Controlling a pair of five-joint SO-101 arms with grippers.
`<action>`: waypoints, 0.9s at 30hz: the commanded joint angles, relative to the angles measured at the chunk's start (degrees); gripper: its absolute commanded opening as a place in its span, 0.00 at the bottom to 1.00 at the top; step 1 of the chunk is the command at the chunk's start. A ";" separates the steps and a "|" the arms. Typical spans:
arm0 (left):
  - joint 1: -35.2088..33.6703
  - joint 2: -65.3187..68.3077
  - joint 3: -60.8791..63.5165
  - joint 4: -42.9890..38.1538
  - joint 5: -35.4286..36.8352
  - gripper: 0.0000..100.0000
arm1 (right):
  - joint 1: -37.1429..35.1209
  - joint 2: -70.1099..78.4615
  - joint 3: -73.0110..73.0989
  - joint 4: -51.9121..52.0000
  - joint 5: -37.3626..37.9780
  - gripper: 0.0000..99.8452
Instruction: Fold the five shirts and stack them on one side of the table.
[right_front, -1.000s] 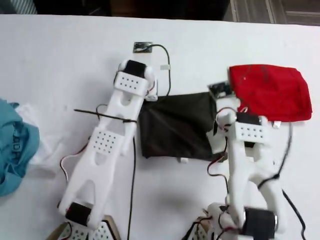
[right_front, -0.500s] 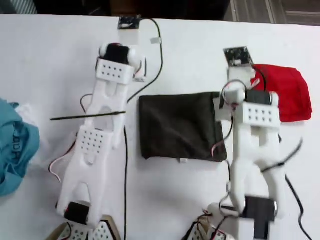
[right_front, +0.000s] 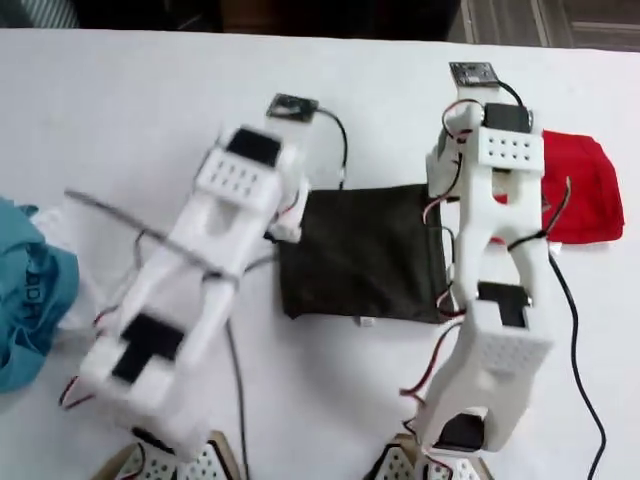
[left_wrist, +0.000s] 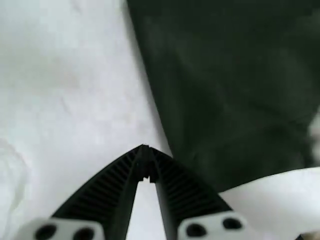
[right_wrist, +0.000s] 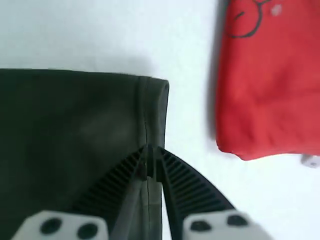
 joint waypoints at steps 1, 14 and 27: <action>0.70 -15.74 21.67 -19.08 0.00 0.03 | -0.92 3.12 -6.07 1.01 -2.64 0.02; 6.95 -19.69 42.77 -37.36 6.77 0.03 | -5.23 6.90 -6.86 -1.63 -6.51 0.02; 10.81 -19.69 45.23 -36.22 13.89 0.03 | -4.97 15.69 -7.30 -2.33 -5.98 0.02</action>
